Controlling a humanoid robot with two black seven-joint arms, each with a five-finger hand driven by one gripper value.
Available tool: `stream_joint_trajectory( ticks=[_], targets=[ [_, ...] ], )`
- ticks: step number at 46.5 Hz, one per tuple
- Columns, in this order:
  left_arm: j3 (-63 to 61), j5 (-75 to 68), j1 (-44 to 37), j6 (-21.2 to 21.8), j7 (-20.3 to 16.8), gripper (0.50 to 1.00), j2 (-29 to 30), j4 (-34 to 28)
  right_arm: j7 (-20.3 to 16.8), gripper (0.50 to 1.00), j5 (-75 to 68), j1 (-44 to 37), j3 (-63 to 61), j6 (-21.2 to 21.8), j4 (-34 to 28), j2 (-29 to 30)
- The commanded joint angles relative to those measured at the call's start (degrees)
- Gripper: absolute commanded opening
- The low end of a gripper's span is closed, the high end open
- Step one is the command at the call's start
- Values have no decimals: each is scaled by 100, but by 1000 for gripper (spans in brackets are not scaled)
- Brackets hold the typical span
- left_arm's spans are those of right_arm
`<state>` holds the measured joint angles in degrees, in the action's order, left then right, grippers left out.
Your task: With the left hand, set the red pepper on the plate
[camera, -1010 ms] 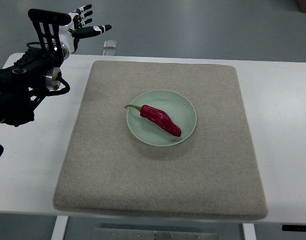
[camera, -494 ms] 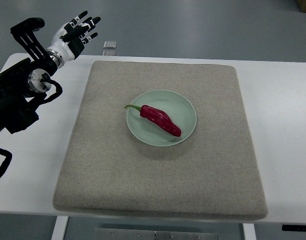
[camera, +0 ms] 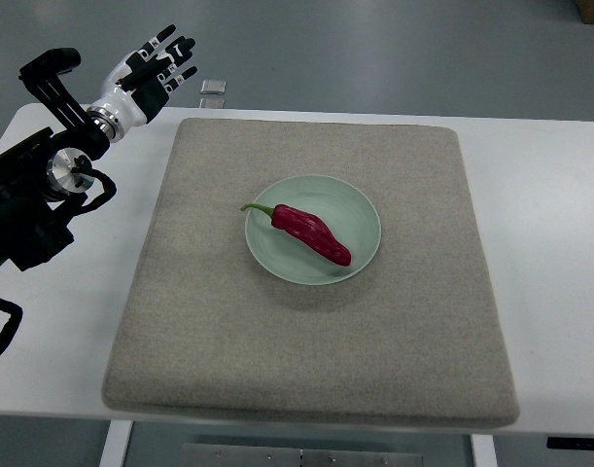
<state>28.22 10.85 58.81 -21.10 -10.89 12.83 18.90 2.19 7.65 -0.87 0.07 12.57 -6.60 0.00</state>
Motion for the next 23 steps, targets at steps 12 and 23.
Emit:
stream_joint_trajectory(
  ticks=[12, 23],
  targets=[
    [0, -12, -1, -35, 0, 992, 9, 0, 0, 928, 0, -1, -7, 0, 1, 0],
    [0, -12, -10, -35, 0, 992, 9, -9, 0, 928, 0, -1, 2, 0, 1, 0]
  ],
)
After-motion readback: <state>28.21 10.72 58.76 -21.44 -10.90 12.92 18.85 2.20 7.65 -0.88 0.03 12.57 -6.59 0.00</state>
